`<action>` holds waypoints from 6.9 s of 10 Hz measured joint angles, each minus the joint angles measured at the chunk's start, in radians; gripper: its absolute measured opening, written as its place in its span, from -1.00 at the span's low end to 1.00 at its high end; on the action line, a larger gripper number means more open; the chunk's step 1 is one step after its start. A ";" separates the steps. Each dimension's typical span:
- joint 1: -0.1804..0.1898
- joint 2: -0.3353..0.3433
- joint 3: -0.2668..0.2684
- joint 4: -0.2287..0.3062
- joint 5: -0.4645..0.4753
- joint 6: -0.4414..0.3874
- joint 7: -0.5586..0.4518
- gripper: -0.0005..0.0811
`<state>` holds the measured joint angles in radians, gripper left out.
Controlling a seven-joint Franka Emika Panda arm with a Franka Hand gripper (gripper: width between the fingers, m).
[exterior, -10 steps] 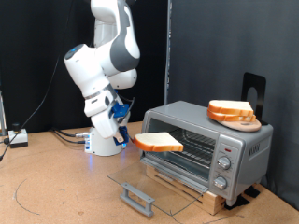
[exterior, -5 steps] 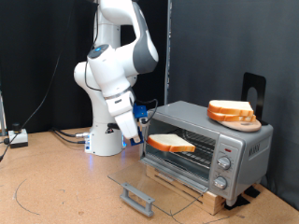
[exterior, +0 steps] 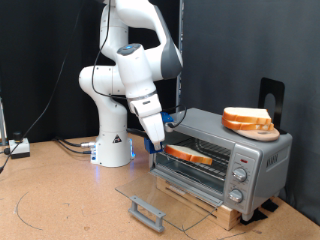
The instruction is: Make a piece of toast with the oven
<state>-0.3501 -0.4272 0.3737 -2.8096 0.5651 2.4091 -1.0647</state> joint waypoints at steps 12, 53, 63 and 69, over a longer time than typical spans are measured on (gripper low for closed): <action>-0.007 0.024 0.045 0.000 0.078 0.161 -0.023 0.15; 0.014 -0.276 -0.245 0.136 0.376 -0.732 -0.135 0.15; 0.142 -0.501 0.125 -0.048 0.599 -0.619 0.066 0.15; 0.143 -0.473 0.299 -0.076 0.786 -0.465 0.079 0.16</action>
<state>-0.2071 -0.9006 0.6726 -2.8856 1.3512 1.9445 -0.9853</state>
